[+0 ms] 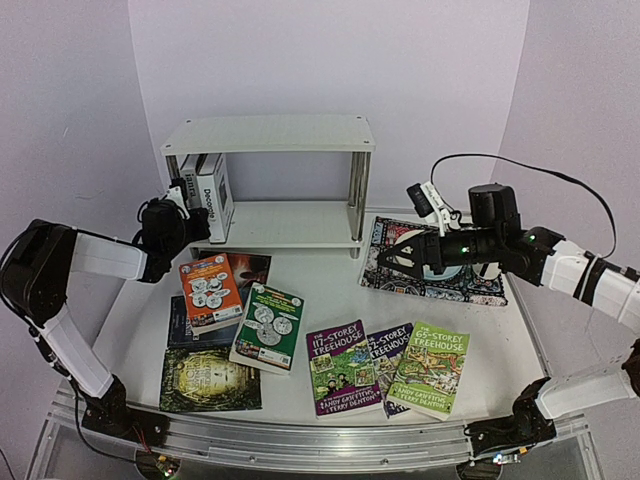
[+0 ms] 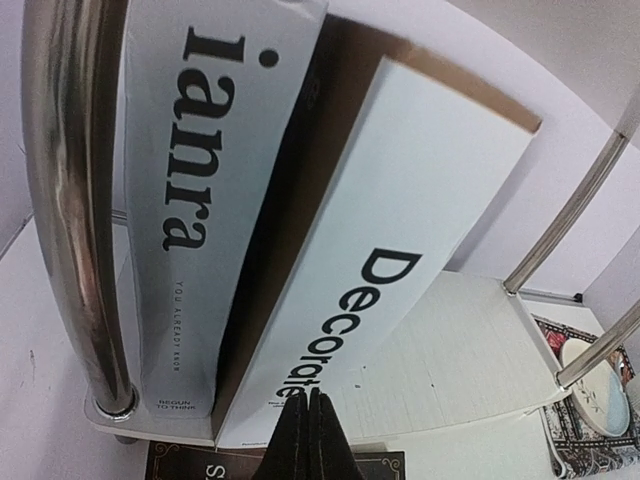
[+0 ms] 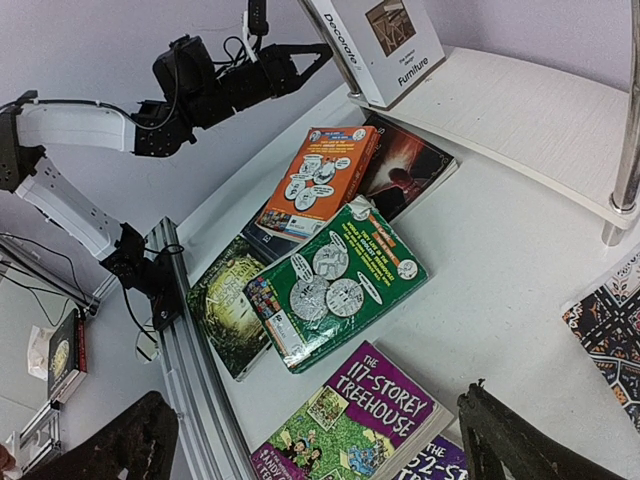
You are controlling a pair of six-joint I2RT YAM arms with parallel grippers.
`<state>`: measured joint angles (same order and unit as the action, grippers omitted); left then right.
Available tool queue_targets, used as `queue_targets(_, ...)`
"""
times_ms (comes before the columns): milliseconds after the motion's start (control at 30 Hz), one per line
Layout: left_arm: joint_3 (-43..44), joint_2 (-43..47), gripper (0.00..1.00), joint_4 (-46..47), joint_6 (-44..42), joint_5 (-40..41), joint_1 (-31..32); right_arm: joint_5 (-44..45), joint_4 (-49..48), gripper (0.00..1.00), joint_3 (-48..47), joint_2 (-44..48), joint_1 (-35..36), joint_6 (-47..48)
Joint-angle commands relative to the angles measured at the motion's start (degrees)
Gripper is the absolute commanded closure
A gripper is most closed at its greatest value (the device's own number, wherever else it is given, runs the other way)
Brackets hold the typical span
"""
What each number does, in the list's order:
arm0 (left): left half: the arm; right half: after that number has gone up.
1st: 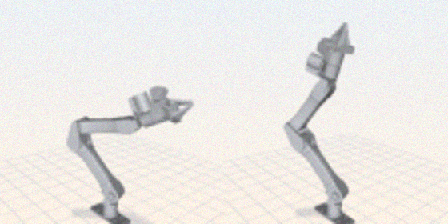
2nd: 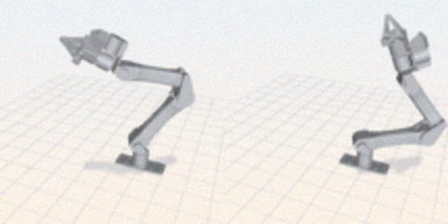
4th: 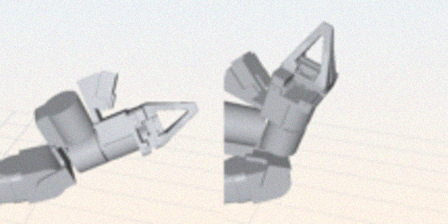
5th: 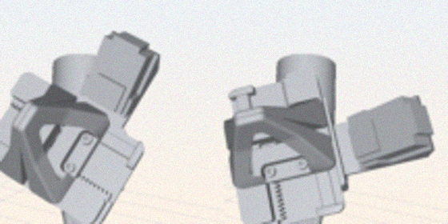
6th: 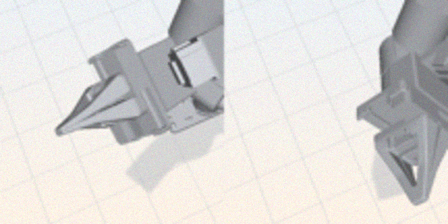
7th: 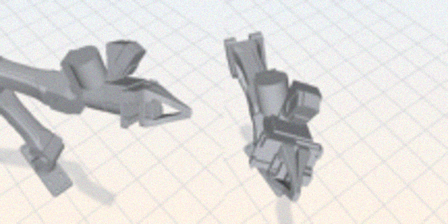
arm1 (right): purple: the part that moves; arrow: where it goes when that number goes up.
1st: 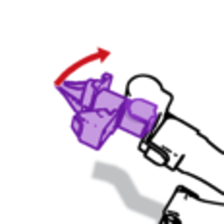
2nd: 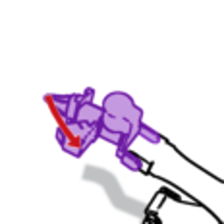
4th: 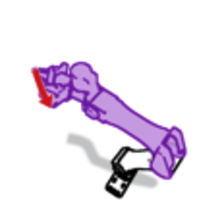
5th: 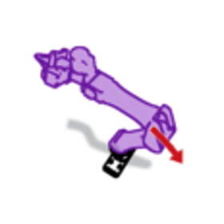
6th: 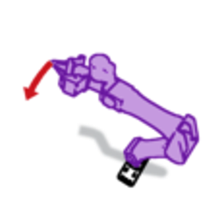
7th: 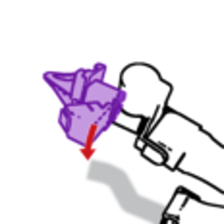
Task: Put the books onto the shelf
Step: Adjust the book on the shelf.
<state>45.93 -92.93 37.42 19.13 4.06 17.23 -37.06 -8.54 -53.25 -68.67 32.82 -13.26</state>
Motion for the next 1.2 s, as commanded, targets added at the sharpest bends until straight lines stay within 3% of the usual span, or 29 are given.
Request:
queue_targets(0, 4.05, -3.19, 1.0, 0.65, -2.19, -2.32, -0.17, -1.03, -0.98, 0.02, -0.17, 2.03, 0.24, 0.51)
queue_targets(733, 9.59, -7.02, 1.0, 0.6, -3.07, 1.33, -0.76, 0.07, -0.62, 0.02, -0.29, 2.27, 0.25, 1.4)
queue_targets(933, 4.74, 0.25, 0.99, -0.02, -2.11, 0.77, -0.79, -0.04, -0.61, 0.02, 0.06, 2.31, 0.27, 1.44)
queue_targets(1167, -2.81, 13.65, 0.88, -6.43, -0.73, 1.45, -0.79, 5.94, -0.83, 0.02, 0.59, 0.98, 0.23, 0.09)
